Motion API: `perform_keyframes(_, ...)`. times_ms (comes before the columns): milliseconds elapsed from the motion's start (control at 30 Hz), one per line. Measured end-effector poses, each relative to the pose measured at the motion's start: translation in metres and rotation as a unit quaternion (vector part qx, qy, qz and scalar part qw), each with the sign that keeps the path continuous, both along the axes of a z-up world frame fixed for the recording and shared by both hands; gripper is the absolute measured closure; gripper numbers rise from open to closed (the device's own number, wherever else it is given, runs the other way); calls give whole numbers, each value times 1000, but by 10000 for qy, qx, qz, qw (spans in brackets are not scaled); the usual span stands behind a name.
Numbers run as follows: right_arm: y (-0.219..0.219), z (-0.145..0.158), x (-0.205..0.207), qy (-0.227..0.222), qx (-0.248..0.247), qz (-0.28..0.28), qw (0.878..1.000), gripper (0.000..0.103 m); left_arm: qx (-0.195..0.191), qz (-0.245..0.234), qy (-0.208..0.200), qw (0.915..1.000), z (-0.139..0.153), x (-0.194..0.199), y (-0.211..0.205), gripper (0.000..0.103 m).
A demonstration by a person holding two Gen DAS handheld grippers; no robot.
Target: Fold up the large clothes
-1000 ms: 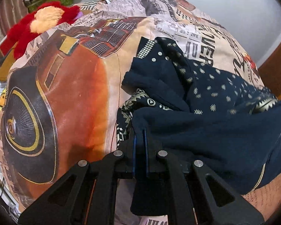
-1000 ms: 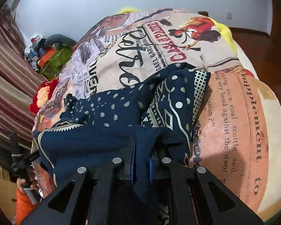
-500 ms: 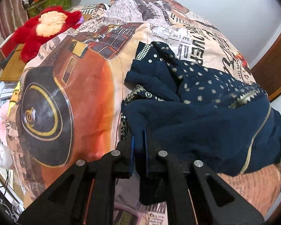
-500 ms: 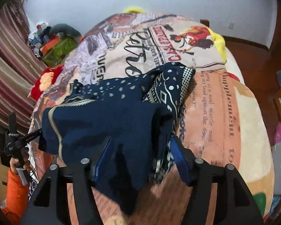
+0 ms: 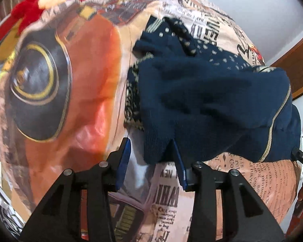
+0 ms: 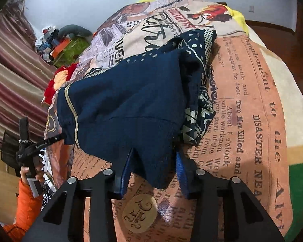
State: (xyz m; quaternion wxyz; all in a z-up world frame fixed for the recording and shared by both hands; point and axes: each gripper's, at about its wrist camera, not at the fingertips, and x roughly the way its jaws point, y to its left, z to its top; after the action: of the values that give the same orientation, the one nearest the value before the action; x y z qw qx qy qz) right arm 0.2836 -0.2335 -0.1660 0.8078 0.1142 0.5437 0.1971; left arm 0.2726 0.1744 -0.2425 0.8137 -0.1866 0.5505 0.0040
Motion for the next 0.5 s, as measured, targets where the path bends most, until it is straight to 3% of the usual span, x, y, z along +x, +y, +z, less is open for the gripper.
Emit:
perform_keyframes(100,6,0,-3,-19,28,95,9999,78,80,145,-20,9999,-7,5,-1,63)
perform_keyframes(167,11,1,-4,-74,-21,164,9998,82,182,161,-61,9997,-9,9,-2,68)
perform_keyframes(233,13,3,-6,-103,8,227,9997,86,-17,25,-39,10000,-10,14,-6,89)
perform_keyframes(333,15,12,-6,-256,64,299,9992,91,74,-231,-70,9997,-6,16,-15,98)
perform_keyframes(500,13,38,0,-691,233,242,9970,94,90,-79,-414,9991,22,14,-10,100)
